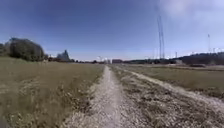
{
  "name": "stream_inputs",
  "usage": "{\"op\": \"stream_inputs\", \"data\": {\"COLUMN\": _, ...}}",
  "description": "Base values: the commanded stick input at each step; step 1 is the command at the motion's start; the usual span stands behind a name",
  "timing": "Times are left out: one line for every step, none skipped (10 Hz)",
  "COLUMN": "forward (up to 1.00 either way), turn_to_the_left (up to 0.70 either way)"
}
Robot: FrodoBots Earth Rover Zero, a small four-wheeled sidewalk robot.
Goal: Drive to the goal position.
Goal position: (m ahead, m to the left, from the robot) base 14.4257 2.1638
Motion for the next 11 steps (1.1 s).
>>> {"op": "stream_inputs", "data": {"forward": 0.70, "turn_to_the_left": 0.00}}
{"op": "stream_inputs", "data": {"forward": 0.70, "turn_to_the_left": 0.00}}
{"op": "stream_inputs", "data": {"forward": 0.70, "turn_to_the_left": 0.00}}
{"op": "stream_inputs", "data": {"forward": 0.70, "turn_to_the_left": 0.00}}
{"op": "stream_inputs", "data": {"forward": 0.70, "turn_to_the_left": 0.00}}
{"op": "stream_inputs", "data": {"forward": 0.70, "turn_to_the_left": 0.00}}
{"op": "stream_inputs", "data": {"forward": 0.70, "turn_to_the_left": 0.00}}
{"op": "stream_inputs", "data": {"forward": 0.70, "turn_to_the_left": 0.00}}
{"op": "stream_inputs", "data": {"forward": 0.70, "turn_to_the_left": 0.00}}
{"op": "stream_inputs", "data": {"forward": 0.70, "turn_to_the_left": 0.00}}
{"op": "stream_inputs", "data": {"forward": 0.70, "turn_to_the_left": 0.00}}
